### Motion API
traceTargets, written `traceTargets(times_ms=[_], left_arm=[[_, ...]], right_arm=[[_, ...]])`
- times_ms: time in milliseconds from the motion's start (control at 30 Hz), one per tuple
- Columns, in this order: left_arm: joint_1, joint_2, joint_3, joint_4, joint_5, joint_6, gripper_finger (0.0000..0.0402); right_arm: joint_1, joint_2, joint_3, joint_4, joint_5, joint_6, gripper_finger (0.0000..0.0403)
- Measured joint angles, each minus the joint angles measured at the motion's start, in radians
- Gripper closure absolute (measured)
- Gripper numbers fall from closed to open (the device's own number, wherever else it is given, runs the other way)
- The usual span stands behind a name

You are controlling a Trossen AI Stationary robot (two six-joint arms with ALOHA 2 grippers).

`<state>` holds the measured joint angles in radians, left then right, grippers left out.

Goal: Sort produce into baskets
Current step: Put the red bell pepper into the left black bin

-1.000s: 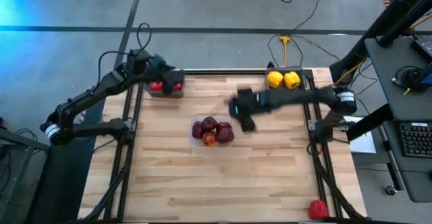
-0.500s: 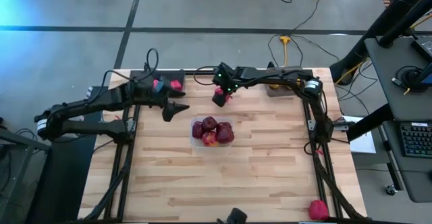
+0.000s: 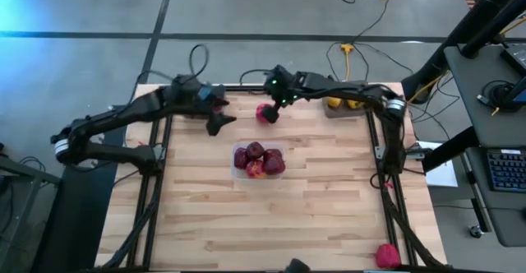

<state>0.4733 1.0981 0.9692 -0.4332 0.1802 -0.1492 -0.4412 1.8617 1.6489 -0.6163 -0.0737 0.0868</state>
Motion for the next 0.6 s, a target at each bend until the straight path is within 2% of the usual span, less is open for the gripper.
traceTargets(times_ms=[133, 300, 467, 600], left_arm=[[0.051, 0.166, 0.110, -0.056, 0.009, 0.154, 0.0054], [0.069, 0.359, 0.214, -0.072, 0.013, 0.421, 0.0054], [0.070, 0.527, 0.318, -0.068, 0.013, 0.599, 0.0054], [0.091, 0.649, 0.391, -0.071, 0.013, 0.693, 0.0054]], right_arm=[[0.036, -0.135, -0.001, -0.063, 0.055, 0.012, 0.0015], [0.126, -0.272, -0.010, -0.165, 0.148, 0.093, 0.0014], [0.264, -0.365, -0.045, -0.289, 0.275, 0.263, 0.0014], [0.370, -0.389, -0.048, -0.427, 0.395, 0.415, 0.0014]])
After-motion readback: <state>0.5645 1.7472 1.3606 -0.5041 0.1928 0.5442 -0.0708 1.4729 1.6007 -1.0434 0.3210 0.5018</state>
